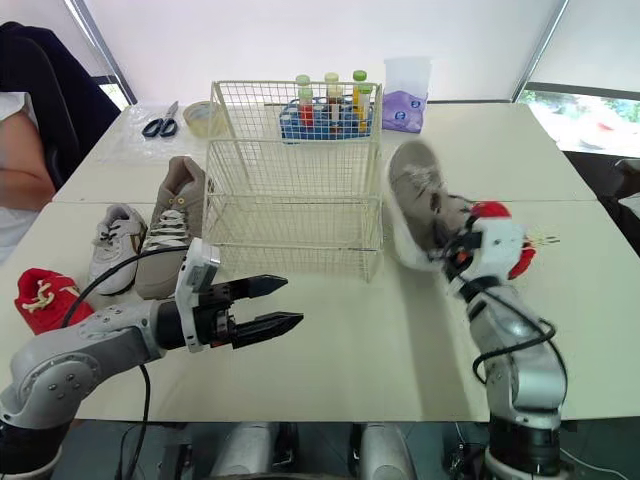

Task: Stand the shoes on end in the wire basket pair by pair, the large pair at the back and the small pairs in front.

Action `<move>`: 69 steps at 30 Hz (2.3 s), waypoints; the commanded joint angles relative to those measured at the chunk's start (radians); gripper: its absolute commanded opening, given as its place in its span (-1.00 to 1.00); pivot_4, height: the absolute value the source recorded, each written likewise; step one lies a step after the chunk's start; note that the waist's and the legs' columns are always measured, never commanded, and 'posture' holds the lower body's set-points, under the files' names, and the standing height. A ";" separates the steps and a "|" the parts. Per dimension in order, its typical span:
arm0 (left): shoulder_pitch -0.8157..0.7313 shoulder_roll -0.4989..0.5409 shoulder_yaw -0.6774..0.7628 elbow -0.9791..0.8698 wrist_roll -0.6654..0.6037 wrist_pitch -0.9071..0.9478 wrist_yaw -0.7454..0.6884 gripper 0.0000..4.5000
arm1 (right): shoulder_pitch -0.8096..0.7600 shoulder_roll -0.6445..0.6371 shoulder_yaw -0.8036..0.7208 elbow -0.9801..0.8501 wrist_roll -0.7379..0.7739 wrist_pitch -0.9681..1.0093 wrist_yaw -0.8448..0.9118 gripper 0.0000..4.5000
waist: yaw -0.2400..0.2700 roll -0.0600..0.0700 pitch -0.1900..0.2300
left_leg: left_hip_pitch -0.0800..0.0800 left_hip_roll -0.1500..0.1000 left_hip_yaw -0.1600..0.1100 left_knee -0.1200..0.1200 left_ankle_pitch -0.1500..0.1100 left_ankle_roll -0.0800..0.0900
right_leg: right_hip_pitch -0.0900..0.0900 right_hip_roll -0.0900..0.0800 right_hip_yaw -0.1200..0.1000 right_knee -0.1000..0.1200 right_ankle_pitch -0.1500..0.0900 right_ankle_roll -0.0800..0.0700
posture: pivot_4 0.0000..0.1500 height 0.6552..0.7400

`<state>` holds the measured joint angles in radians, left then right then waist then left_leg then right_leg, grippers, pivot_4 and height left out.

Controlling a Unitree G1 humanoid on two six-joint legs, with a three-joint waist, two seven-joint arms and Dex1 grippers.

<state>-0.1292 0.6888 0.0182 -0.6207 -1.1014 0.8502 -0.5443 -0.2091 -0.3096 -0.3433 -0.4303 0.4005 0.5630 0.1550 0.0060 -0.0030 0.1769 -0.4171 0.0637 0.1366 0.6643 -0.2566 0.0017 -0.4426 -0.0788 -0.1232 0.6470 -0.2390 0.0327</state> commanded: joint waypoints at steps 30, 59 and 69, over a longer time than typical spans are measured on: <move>0.182 0.431 0.846 0.316 -0.725 0.227 -0.009 1.00 | -1.126 -0.836 0.433 0.685 0.316 -0.166 1.459 -0.89 | -0.023 0.001 0.013 | -0.004 -0.002 0.000 0.001 -0.003 0.004 | -0.003 -0.004 0.002 -0.003 -0.001 0.000 | 1.00 0.90; -0.246 0.456 0.302 0.345 -0.515 0.428 -0.444 1.00 | -1.083 -0.956 0.622 0.350 0.592 -0.309 1.459 -0.89 | -0.018 -0.003 0.014 | -0.009 -0.001 0.001 0.001 0.004 -0.008 | -0.012 0.000 0.002 0.004 -0.001 0.000 | 1.00 0.90; -0.198 0.400 0.302 0.303 -0.635 0.409 -0.372 0.17 | -1.083 -0.942 0.601 0.340 0.593 -0.273 1.459 -0.89 | -0.018 -0.003 0.014 | -0.009 0.000 0.000 0.003 0.004 -0.007 | -0.011 -0.001 0.003 0.005 -0.001 0.000 | 1.00 0.90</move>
<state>-0.3195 1.0927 0.2959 -0.3069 -1.6638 1.2796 -0.9194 -1.2729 -1.2453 0.3104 -0.0837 0.9747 0.2808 1.6124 -0.0121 -0.0062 0.1912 -0.4256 0.0632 0.1368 0.6669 -0.2528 -0.0057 -0.4535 -0.0800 -0.1200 0.6520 -0.2396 0.0322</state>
